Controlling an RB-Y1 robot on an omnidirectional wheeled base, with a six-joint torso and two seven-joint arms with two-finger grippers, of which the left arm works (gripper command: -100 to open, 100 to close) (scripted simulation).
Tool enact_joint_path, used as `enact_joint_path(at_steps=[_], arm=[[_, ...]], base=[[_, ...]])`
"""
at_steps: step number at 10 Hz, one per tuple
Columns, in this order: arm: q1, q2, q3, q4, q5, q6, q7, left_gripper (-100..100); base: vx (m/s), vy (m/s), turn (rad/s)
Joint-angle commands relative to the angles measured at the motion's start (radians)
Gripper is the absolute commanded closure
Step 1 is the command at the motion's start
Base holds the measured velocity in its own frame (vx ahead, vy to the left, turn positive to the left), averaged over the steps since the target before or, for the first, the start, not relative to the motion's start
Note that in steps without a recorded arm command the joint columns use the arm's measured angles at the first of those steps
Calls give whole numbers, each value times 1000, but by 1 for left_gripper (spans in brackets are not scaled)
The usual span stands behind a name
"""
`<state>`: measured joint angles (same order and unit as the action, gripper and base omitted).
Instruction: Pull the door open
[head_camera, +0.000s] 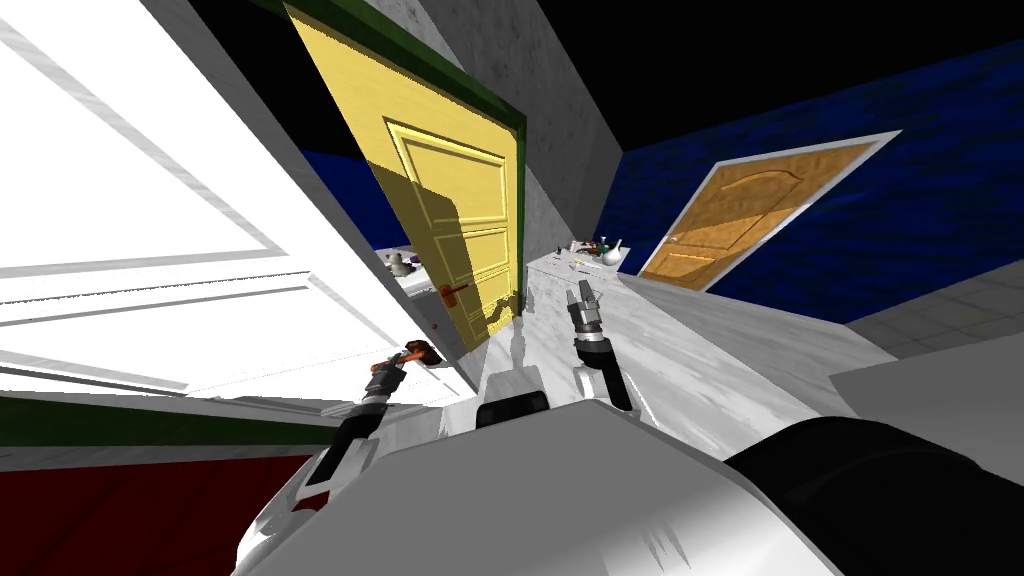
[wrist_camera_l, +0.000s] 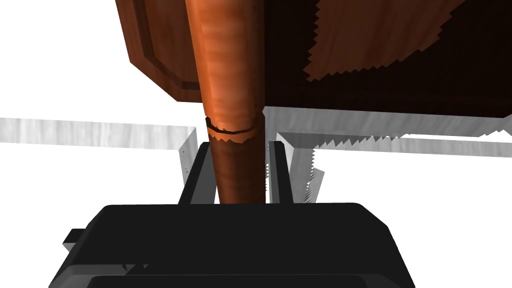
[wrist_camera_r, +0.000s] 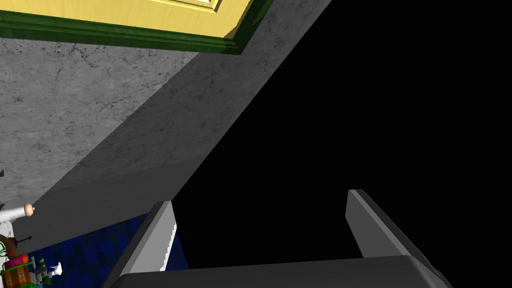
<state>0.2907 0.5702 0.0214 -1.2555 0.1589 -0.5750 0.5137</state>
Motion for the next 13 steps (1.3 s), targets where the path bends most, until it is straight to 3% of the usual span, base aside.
enact_joint_path(at_steps=[1, 3, 4, 5, 13], arm=[[26, 19, -17, -9, -1, -31, 20, 100], [46, 38, -29, -14, -2, -58, 38, 100], [36, 34, -20, -7, -1, -44, 30, 100], [57, 49, -30, -2, -2, -77, 44, 100], [122, 107, -58, 9, -5, -191, 92, 100]], base=[[-246, 100, -209], [-220, 46, -128], [-115, 35, -24], [-159, 37, -153], [-173, 59, -119]])
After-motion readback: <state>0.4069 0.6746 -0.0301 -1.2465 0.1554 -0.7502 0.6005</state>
